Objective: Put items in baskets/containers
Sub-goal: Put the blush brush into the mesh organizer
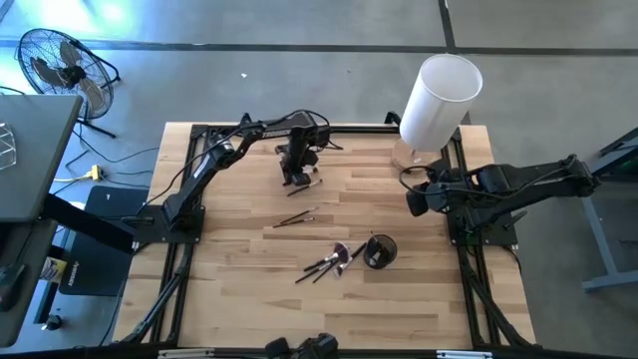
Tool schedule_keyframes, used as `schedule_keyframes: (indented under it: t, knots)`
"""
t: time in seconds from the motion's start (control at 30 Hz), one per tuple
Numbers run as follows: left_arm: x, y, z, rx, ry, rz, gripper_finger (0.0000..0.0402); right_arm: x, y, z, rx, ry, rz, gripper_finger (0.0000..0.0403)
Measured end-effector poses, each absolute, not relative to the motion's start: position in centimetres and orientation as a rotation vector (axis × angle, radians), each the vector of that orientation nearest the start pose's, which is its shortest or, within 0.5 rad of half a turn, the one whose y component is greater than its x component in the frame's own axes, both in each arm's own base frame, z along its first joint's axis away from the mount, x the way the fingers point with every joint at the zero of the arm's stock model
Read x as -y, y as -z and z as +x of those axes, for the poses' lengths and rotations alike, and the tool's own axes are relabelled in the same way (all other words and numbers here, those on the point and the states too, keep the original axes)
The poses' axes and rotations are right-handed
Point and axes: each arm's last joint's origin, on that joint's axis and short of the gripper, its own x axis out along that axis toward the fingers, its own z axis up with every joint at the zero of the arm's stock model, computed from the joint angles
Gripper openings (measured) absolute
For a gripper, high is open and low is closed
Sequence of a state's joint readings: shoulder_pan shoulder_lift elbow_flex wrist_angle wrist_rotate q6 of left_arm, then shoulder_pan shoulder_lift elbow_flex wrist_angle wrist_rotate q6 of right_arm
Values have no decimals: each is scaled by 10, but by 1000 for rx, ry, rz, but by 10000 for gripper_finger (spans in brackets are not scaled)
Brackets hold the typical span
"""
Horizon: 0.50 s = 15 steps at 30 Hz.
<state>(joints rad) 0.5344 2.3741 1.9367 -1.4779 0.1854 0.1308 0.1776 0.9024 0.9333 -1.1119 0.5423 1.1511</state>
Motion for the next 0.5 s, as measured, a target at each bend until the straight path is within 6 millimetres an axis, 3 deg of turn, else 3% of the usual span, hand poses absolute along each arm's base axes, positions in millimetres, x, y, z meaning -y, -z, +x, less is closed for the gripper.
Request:
schedule_keyframes:
  t: [0.23, 0.4, 0.5]
  knots:
    - [-204, -148, 372, -1811, -171, -606, 3, -12, -298, 146, -697, 783, 617, 2]
    - [-170, -149, 383, -1901, -177, -516, 1, -12, -297, 146, -726, 751, 609, 1]
    - [-146, -161, 392, -1885, -160, -459, 0, -13, -297, 146, -737, 739, 615, 2]
